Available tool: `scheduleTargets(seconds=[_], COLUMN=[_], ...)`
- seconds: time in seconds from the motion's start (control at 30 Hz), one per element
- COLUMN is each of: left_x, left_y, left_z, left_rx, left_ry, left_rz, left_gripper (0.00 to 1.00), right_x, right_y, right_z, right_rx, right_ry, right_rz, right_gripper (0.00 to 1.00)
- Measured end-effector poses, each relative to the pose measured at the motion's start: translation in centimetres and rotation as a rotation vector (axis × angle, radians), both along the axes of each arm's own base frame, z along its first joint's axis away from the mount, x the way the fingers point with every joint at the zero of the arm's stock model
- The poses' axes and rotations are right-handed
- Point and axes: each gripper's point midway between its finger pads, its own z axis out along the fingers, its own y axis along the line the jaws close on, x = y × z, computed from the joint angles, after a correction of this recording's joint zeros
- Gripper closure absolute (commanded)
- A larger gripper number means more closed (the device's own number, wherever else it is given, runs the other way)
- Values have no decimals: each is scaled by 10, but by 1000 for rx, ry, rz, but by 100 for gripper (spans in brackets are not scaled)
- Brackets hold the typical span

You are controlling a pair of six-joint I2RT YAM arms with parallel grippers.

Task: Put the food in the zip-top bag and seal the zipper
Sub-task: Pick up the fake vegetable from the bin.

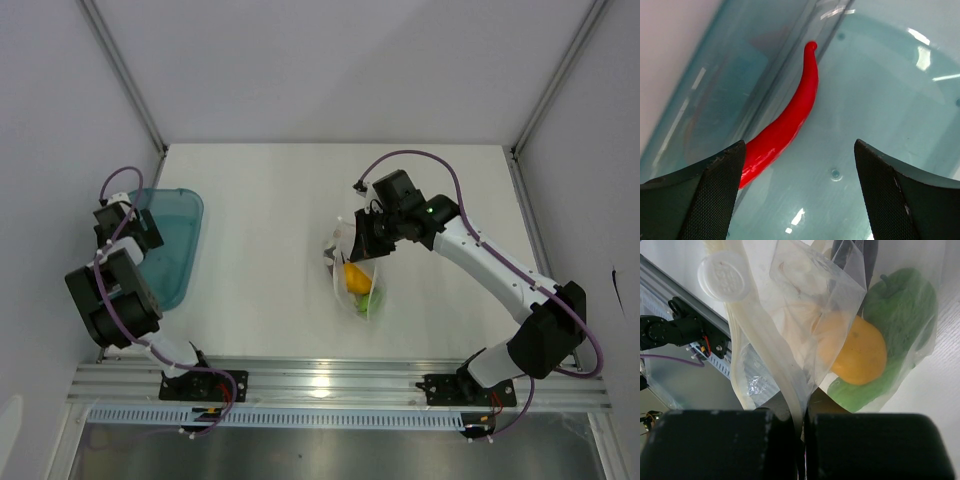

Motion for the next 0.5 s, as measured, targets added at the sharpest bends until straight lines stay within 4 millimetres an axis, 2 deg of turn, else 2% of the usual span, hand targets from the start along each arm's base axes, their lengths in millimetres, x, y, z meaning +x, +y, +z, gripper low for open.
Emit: scheduleTargets(seconds=[0.17,0.5], left_x=[-1,-6], left_y=[0,13], left_z=[-18,-22], left_rx=[-25,-32], left_ry=[53,57], left_rz=[-5,25], left_gripper=[11,14], right_x=[-2,-3], right_y=[1,3], right_z=[0,0], right_rx=[0,-1], right_ry=[0,0], right_rz=[6,11], right_gripper=[100,100])
